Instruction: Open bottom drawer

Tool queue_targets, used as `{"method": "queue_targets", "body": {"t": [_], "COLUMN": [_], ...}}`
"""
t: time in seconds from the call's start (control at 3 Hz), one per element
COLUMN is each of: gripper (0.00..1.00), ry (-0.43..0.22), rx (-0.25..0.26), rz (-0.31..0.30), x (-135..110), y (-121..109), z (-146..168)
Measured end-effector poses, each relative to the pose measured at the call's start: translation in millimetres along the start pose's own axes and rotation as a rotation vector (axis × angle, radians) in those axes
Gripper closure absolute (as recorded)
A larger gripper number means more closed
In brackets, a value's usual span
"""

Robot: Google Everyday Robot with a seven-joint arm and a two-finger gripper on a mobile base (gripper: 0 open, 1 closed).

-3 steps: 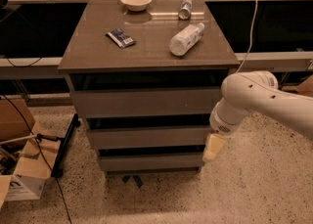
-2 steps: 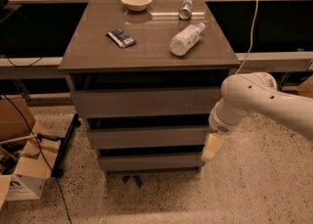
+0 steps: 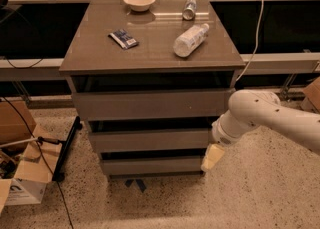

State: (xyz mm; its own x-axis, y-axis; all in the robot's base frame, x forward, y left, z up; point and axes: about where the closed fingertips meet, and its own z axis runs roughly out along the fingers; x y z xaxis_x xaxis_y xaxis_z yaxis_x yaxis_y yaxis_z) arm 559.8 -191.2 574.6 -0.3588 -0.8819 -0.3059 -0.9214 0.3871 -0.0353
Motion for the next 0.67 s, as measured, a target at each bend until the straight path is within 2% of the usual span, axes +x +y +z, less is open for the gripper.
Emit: {"method": "queue_targets", "body": {"t": [0.33,0.67], "gripper": [0.0,0.0], "ry": [-0.116,-0.106], "rx": [-0.029,-0.049], "rz": [0.03,0.036], "x": [-3,2], "y": [-15,-11], "z": [45,62]}}
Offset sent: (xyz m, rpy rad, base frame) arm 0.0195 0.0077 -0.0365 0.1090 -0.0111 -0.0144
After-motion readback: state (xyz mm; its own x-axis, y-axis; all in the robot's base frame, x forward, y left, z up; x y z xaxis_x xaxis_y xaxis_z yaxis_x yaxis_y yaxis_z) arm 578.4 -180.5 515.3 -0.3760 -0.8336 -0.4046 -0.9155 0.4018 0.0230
